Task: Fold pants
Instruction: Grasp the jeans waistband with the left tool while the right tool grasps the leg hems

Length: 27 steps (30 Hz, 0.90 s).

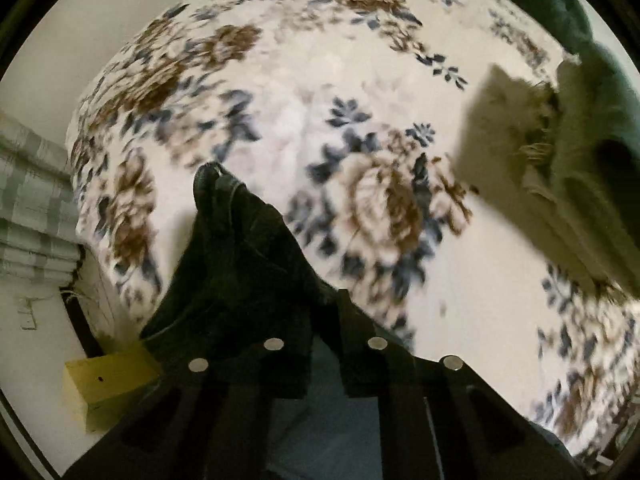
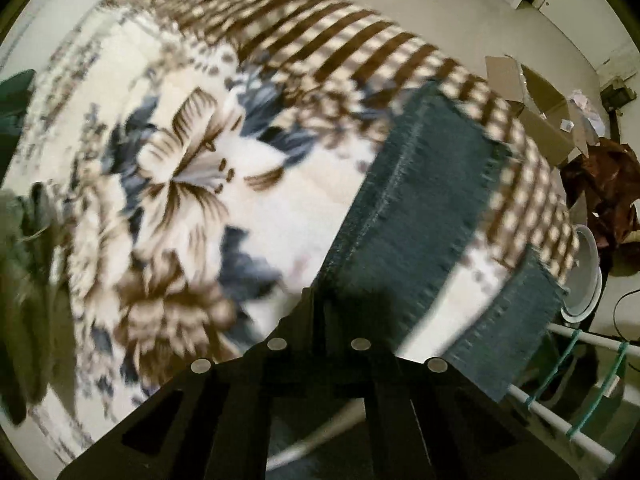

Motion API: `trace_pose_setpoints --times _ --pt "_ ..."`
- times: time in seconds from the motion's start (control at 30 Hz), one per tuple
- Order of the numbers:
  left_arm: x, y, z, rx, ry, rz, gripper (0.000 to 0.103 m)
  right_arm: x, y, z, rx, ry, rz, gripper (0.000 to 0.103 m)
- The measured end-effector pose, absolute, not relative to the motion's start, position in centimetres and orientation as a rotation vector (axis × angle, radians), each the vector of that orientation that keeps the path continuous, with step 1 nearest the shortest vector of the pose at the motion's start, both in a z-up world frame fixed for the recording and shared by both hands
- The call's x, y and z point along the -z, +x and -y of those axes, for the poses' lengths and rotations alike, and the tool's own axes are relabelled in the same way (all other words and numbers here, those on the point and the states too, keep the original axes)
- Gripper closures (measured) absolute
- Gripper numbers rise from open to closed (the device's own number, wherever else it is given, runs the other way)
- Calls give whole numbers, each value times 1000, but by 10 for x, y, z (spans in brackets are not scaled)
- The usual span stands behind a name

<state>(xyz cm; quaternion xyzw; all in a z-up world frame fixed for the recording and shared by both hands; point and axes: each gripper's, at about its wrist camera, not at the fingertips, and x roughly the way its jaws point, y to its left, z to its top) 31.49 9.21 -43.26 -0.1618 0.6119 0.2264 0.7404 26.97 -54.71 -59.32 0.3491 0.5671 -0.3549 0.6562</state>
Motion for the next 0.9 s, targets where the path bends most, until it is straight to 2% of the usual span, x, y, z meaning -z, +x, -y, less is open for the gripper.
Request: trace_pose_setpoints --times 0.2,0.5,0.6,0.73,0.83,0.9 --pt "433 221 -104 -467 -318 -1373 97 556 172 528 801 819 -1284 101" --pt "535 142 -113 -512 -254 -1500 96 629 78 523 839 796 -1408 101" --pt "550 131 -120 -507 -277 -1529 95 642 69 523 846 729 -1441 101" --pt "548 122 -120 -476 -265 -1530 92 653 54 535 812 777 -1510 101" --pt "538 118 -122 -460 -296 -1525 91 639 40 555 781 858 -1476 96" --pt "530 116 -124 -457 -327 -1514 90 622 29 570 775 916 -1392 77"
